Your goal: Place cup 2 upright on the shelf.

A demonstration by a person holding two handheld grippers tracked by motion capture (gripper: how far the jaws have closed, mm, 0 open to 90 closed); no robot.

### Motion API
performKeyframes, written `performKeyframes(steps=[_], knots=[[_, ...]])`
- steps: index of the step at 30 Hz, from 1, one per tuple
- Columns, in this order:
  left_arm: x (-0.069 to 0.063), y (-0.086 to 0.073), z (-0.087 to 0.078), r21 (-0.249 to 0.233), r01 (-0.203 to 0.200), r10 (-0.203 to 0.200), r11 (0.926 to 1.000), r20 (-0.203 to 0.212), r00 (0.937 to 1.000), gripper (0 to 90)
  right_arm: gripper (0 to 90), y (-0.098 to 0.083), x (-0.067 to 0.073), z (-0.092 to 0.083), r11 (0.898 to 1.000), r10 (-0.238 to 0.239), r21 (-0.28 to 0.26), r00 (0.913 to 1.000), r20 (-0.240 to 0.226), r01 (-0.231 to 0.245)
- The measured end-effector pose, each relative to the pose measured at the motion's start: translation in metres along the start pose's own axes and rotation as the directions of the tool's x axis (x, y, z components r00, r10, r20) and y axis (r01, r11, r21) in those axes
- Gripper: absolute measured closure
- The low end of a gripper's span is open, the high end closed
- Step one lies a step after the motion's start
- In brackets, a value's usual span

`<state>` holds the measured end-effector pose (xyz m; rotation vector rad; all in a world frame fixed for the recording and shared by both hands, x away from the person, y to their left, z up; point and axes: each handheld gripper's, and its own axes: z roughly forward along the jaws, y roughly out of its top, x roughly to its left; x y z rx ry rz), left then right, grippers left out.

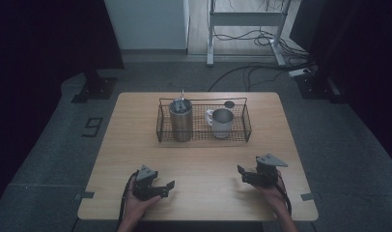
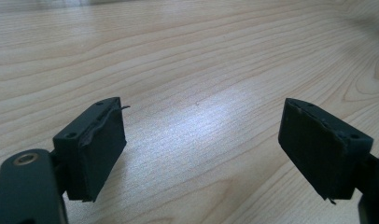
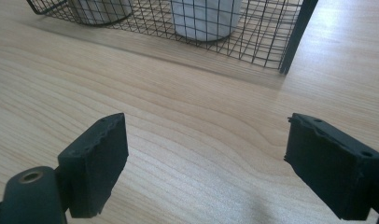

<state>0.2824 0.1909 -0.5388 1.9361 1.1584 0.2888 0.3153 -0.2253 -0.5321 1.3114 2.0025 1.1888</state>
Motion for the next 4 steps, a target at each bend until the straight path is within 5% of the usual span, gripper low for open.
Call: performKeyframes(steps=[4], knots=[[0.0001, -0.0002, 0.0007, 0.002, -0.001, 0.001, 1.0000, 0.001, 1.0000, 15.1, 12.9, 0.0003, -0.0003, -0.0005, 1.000, -0.002, -0.007, 1.0000, 0.006, 0.002]])
